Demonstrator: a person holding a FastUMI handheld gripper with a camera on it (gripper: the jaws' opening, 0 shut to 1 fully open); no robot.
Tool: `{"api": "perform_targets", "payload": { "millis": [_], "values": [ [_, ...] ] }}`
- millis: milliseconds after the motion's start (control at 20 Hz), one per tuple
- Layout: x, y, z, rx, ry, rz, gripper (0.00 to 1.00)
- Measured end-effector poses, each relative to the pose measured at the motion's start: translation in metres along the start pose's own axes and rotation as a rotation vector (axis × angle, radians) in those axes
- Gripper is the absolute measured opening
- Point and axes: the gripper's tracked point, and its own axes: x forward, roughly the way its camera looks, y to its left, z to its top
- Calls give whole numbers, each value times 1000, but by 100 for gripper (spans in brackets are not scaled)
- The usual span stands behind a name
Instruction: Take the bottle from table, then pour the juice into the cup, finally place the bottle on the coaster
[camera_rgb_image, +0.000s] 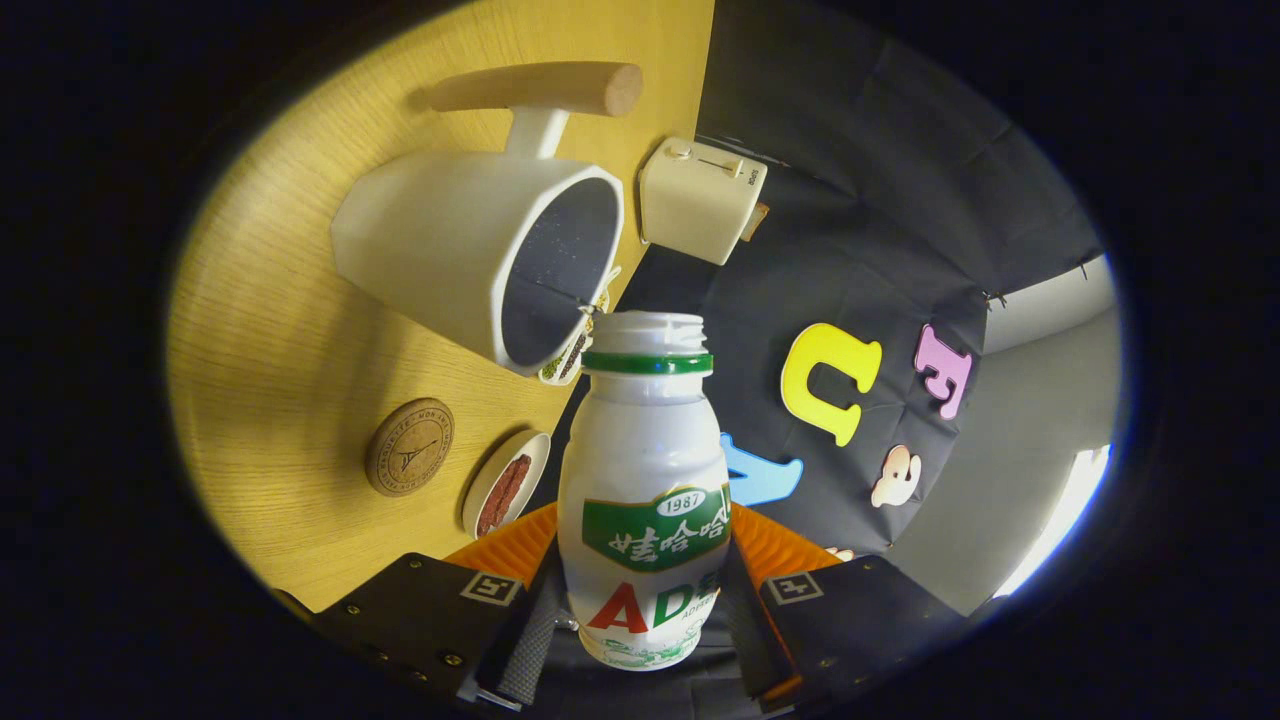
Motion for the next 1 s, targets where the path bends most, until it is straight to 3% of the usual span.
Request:
{"api": "perform_targets", "payload": {
  "millis": [1000],
  "values": [
    [0, 6, 10, -22, -10, 10, 74]
  ]
}}
